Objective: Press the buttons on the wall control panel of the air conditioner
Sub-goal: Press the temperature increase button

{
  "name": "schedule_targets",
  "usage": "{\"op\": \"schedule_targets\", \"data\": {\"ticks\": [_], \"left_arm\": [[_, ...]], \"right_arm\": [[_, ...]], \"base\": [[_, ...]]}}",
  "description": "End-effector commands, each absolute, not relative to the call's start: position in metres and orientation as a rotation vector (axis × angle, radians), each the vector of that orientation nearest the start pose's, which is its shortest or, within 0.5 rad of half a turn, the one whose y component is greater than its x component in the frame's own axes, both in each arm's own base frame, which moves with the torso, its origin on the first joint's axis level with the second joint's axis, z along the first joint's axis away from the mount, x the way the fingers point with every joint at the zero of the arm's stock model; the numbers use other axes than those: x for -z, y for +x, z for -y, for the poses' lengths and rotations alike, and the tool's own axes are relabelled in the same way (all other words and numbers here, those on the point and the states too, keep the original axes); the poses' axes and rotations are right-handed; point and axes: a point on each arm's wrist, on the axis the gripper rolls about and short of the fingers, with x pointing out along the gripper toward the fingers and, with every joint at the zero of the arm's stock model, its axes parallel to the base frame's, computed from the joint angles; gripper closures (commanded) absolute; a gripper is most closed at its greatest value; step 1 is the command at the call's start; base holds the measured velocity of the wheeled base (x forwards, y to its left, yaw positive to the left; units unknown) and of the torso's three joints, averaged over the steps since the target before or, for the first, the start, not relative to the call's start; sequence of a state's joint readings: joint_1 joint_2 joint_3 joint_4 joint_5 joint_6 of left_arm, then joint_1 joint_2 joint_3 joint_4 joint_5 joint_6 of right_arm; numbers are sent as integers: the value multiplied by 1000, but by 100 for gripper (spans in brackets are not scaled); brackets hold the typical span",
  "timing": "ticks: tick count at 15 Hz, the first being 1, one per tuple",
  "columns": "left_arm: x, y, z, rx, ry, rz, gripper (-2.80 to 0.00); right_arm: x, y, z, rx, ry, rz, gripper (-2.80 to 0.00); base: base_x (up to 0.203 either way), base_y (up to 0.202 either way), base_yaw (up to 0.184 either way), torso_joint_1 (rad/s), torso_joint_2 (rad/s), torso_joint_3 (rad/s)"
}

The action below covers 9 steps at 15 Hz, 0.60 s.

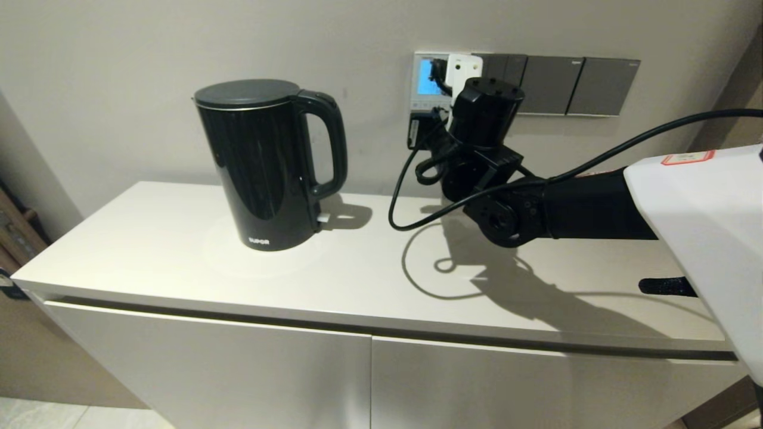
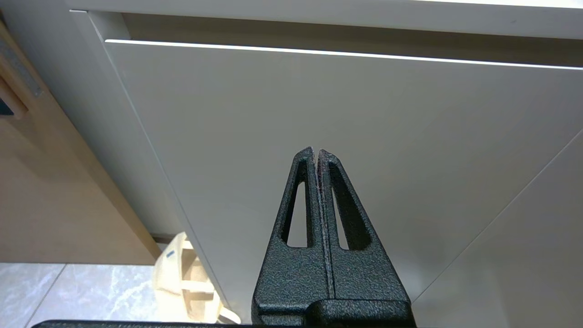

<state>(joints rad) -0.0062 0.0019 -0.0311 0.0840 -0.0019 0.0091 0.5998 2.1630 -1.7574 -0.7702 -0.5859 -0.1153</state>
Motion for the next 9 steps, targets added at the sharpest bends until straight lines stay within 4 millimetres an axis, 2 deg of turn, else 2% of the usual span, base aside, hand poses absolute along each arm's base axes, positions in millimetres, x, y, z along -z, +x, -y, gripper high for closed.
{"op": "schedule_targets", "data": {"ticks": [1, 9], "left_arm": [[-75, -25, 0, 8, 9, -55, 0], [-75, -25, 0, 8, 9, -55, 0]], "right_arm": [[-287, 377, -243, 7, 93, 308, 0], [-286, 380, -239, 18, 89, 306, 0]], "base": [[0, 0, 0, 0, 0, 0], [0, 0, 0, 0, 0, 0]]}}
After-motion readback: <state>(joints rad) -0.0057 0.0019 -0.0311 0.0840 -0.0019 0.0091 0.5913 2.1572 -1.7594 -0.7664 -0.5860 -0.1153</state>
